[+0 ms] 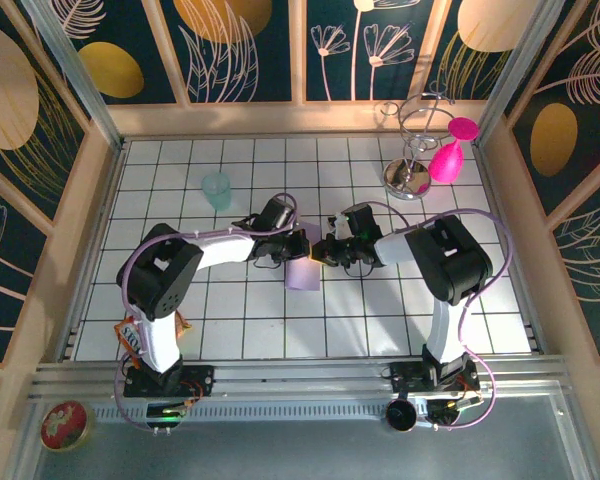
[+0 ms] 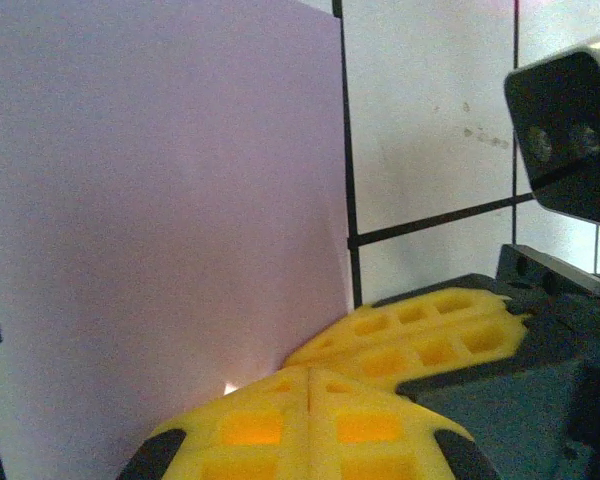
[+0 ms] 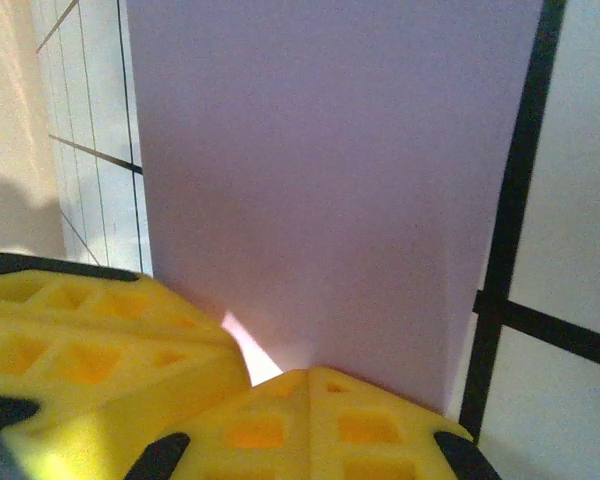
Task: Fold a paper plane with a square sheet of paper (pick it up from the middle)
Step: First fold the square sheet of paper in half at the center of the table.
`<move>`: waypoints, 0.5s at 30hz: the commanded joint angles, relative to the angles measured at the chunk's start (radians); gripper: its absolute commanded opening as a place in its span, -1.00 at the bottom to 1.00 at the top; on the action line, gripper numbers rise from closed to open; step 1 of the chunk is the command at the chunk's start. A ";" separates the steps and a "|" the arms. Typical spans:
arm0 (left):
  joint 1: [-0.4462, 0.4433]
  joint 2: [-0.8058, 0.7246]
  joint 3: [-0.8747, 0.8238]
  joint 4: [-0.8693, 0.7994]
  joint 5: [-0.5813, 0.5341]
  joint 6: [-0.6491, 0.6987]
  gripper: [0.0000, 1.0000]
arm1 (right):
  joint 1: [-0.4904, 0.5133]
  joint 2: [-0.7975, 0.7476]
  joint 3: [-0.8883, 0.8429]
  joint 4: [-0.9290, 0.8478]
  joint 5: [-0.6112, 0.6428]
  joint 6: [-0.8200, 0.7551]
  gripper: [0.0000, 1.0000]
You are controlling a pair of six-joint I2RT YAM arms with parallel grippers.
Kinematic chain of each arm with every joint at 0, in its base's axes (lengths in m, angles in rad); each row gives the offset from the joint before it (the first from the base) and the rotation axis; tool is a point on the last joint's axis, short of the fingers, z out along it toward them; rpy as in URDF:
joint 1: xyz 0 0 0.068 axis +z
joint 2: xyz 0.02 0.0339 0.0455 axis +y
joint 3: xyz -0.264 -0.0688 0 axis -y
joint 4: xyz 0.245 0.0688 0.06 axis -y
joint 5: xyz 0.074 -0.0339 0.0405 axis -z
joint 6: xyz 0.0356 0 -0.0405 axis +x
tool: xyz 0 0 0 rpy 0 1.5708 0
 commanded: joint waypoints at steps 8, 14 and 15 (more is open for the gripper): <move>0.005 0.067 0.014 -0.062 -0.037 0.073 -0.99 | 0.022 0.192 -0.039 -0.259 0.261 -0.083 -1.00; 0.049 0.060 -0.080 0.012 0.018 0.100 -1.00 | 0.020 0.204 -0.035 -0.306 0.283 -0.097 -1.00; 0.060 0.054 -0.096 0.025 0.029 0.106 -1.00 | 0.020 0.206 -0.036 -0.313 0.287 -0.098 -1.00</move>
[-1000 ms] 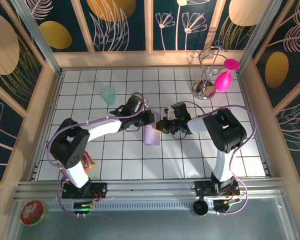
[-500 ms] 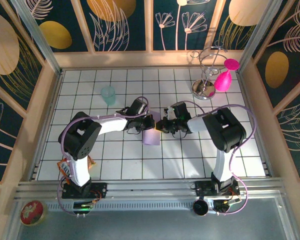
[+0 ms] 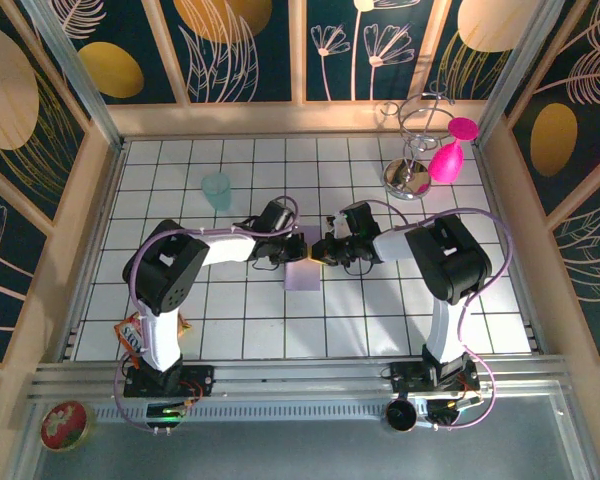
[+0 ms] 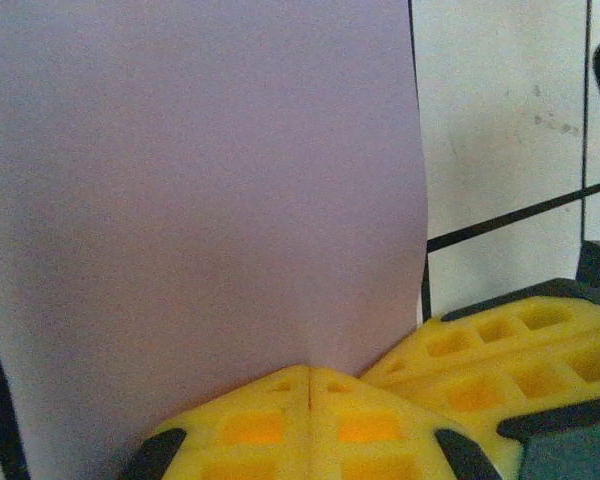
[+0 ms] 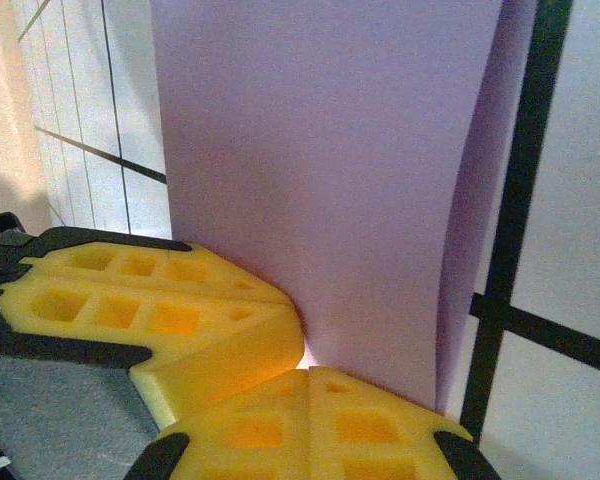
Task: Fold a paper plane with a square sheet of paper (pick it up from the middle)
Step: First fold the square sheet of paper in half at the center of the table.
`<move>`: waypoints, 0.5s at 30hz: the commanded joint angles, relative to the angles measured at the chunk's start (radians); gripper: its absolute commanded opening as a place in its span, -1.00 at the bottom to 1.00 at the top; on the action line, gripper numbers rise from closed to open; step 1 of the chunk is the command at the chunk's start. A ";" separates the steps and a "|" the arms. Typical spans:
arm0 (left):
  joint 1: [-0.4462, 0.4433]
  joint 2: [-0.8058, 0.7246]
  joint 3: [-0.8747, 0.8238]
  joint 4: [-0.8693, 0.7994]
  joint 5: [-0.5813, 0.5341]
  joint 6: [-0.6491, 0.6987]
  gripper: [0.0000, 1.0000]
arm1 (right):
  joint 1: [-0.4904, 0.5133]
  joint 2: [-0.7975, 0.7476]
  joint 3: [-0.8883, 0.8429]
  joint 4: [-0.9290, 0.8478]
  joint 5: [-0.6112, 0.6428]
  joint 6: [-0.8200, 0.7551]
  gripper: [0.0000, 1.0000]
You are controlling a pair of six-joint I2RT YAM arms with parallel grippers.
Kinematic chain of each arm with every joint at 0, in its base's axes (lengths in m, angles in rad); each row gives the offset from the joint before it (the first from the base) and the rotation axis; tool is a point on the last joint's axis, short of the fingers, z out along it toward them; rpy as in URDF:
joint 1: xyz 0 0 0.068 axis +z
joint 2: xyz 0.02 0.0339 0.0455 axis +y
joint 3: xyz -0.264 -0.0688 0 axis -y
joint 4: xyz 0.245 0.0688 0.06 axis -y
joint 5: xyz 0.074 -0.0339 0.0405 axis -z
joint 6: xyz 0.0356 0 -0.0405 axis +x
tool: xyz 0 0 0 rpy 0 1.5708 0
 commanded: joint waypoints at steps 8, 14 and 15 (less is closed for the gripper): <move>0.140 -0.053 -0.184 -0.024 0.063 0.107 -1.00 | 0.014 0.216 -0.076 -0.284 0.313 -0.087 -1.00; 0.175 -0.151 -0.186 -0.082 0.026 0.141 -0.99 | 0.013 0.213 -0.074 -0.278 0.298 -0.098 -1.00; 0.175 -0.173 -0.188 -0.080 0.028 0.135 -0.99 | 0.013 0.209 -0.072 -0.280 0.297 -0.100 -1.00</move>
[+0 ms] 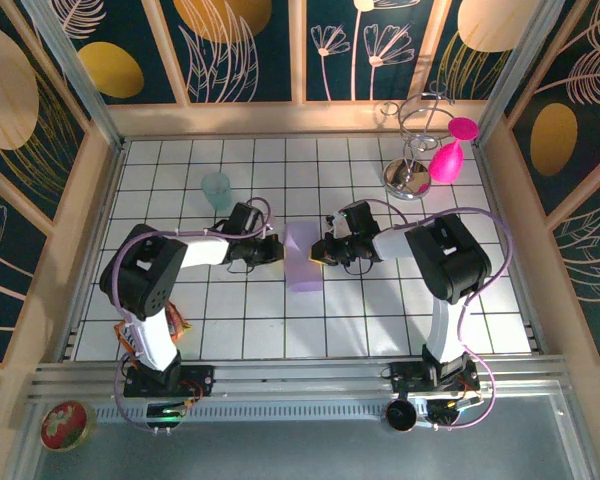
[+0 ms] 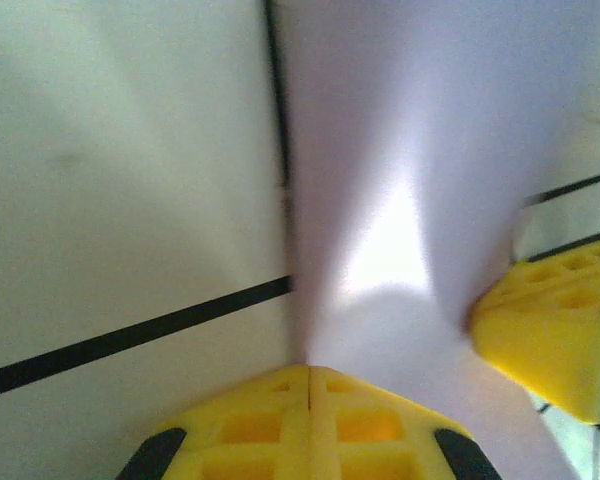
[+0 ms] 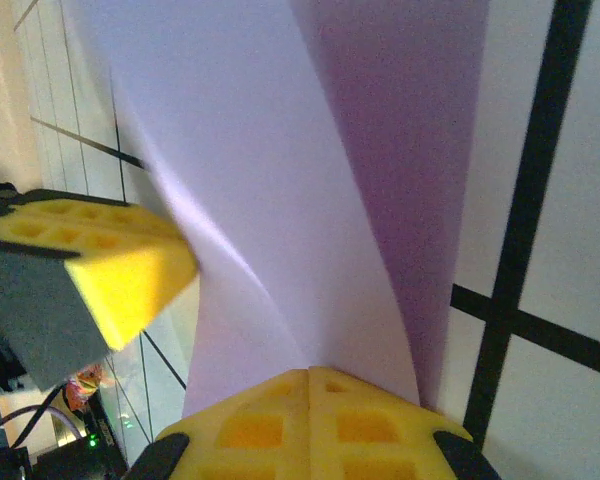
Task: Fold a paper plane with a square sheet of paper (pick it up from the middle)
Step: First fold the square sheet of paper in half at the center of the table.
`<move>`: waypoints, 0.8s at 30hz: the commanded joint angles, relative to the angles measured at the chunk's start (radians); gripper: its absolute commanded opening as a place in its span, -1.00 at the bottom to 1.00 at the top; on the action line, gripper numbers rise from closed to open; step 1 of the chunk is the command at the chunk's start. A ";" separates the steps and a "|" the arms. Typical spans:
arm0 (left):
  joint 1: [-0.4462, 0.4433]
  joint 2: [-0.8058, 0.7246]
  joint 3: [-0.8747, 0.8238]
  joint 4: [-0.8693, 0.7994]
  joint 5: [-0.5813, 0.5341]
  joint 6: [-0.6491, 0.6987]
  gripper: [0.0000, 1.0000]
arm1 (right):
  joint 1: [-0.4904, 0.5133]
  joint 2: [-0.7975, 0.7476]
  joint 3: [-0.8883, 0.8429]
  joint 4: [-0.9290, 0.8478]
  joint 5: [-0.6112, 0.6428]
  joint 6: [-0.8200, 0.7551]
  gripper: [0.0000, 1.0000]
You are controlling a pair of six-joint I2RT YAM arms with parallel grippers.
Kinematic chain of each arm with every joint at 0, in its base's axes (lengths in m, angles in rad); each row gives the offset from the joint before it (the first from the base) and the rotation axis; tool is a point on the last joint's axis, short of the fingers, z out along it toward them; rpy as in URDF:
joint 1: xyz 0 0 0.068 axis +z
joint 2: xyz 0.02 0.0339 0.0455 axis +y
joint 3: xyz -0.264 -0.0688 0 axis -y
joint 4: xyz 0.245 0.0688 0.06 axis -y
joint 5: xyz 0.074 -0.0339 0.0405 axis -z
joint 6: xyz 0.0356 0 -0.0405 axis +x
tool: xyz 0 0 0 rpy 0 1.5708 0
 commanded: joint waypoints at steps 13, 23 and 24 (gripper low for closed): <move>-0.085 0.028 0.032 0.216 0.124 -0.179 -0.98 | 0.015 0.218 -0.065 -0.258 0.283 -0.074 -1.00; -0.058 0.140 0.046 0.167 0.030 -0.145 -0.99 | 0.014 0.219 -0.070 -0.276 0.307 -0.078 -1.00; -0.035 0.132 0.024 0.166 0.014 -0.148 -1.00 | 0.012 0.219 -0.071 -0.280 0.313 -0.080 -1.00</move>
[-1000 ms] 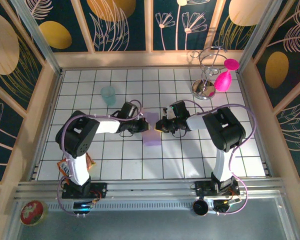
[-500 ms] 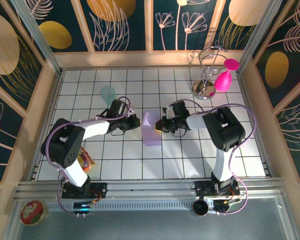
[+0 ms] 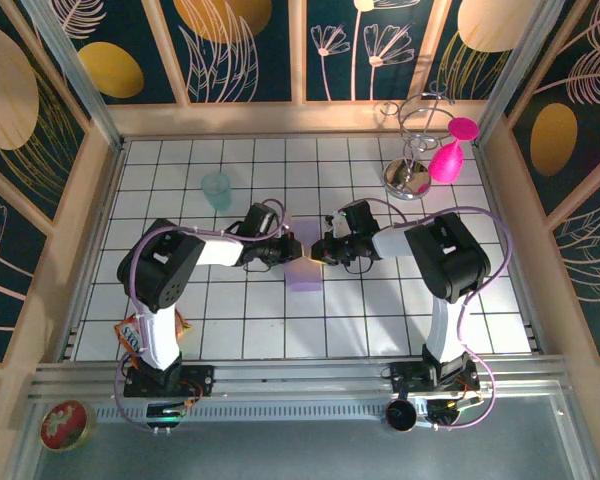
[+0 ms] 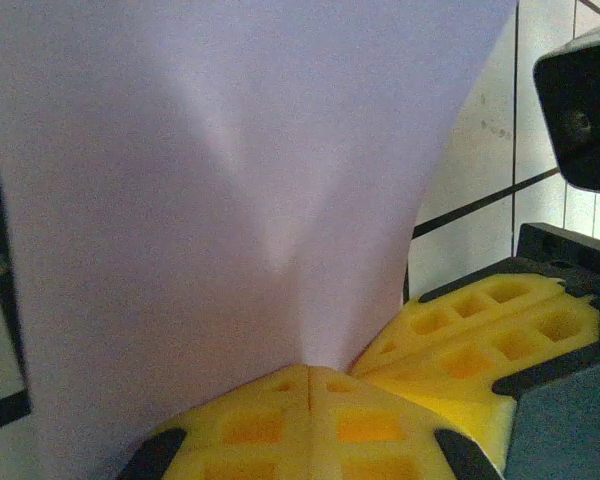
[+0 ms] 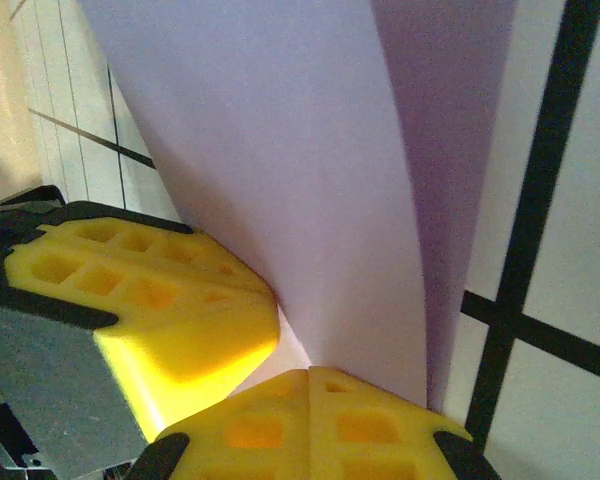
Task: Fold a paper plane with a square sheet of paper (pick it up from the middle)
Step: First fold the square sheet of paper in half at the center of the table.
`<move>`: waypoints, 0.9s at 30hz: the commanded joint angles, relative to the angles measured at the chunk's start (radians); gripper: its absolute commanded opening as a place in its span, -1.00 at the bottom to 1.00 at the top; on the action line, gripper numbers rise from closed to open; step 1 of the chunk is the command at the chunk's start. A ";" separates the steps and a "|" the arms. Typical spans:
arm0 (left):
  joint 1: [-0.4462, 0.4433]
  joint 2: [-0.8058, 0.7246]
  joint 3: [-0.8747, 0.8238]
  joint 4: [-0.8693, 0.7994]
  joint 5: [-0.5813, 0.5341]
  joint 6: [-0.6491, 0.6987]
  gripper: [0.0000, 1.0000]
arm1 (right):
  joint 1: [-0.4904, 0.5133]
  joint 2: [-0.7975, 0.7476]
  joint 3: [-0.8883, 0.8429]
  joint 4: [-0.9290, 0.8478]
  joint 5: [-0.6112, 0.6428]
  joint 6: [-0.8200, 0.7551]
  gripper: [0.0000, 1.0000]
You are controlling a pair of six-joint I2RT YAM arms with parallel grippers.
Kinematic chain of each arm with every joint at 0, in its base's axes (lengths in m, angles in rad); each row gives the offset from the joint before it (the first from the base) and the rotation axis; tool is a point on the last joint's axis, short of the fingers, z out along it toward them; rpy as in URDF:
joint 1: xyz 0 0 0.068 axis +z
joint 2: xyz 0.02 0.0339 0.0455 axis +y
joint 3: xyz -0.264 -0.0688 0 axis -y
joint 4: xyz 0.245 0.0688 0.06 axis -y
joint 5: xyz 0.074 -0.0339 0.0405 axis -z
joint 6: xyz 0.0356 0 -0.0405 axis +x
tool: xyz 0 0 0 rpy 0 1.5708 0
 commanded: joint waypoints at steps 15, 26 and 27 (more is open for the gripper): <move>0.115 -0.191 -0.033 -0.128 -0.164 0.077 -0.97 | 0.011 0.210 -0.104 -0.241 0.342 -0.061 -1.00; 0.000 -0.040 0.038 0.018 -0.050 -0.026 -0.97 | 0.011 0.231 -0.111 -0.227 0.333 -0.059 -1.00; 0.001 -0.025 0.053 0.004 -0.058 -0.018 -0.98 | 0.011 0.232 -0.111 -0.228 0.333 -0.060 -1.00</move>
